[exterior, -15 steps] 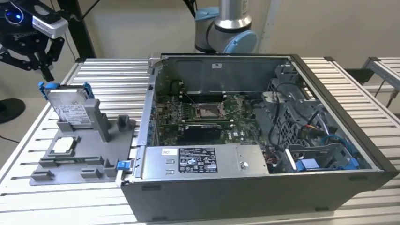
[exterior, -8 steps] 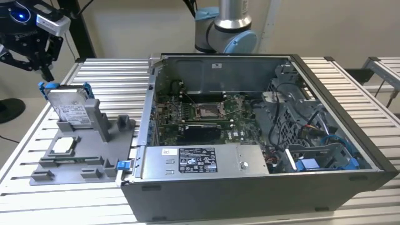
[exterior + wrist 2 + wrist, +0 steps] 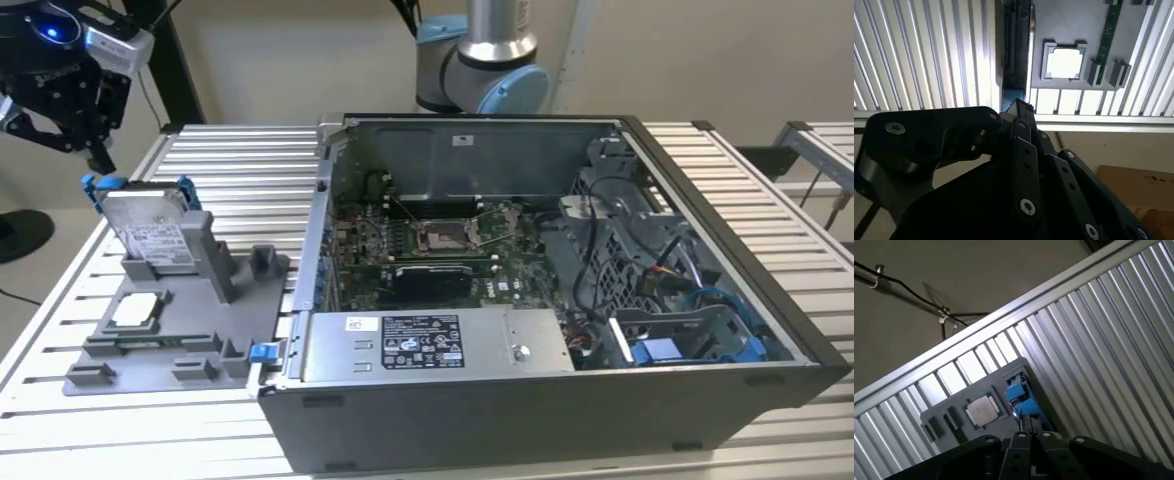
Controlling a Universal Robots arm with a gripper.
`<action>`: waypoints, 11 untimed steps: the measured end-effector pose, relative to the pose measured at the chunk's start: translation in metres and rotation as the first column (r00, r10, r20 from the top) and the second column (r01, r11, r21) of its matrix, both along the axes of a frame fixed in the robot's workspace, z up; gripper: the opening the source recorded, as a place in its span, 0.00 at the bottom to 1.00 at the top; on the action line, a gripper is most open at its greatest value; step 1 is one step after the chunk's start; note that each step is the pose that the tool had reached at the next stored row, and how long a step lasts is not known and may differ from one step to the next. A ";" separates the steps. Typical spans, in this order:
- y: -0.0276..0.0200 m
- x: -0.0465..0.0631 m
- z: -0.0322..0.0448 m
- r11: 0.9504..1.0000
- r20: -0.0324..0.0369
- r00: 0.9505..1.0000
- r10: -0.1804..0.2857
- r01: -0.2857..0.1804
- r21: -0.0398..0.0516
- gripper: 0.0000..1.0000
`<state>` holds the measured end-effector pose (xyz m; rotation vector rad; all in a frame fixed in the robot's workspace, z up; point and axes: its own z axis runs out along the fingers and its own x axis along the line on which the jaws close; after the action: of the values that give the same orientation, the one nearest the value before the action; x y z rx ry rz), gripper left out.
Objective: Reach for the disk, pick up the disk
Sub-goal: 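Pick up the disk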
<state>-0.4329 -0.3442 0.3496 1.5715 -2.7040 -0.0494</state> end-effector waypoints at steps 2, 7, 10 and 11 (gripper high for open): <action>0.0000 0.000 0.0000 0.999 0.001 0.999 0.038 -0.038 0.000 0.00; 0.0000 0.000 -0.0003 0.992 0.004 0.992 0.128 -0.128 0.000 0.00; 0.0000 0.000 -0.0006 0.983 0.007 0.983 0.181 -0.181 -0.001 0.00; 0.0000 0.000 -0.0007 0.980 0.009 0.980 0.199 -0.199 -0.001 0.00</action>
<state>-0.4329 -0.3442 0.3489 1.8368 -2.5366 -0.0399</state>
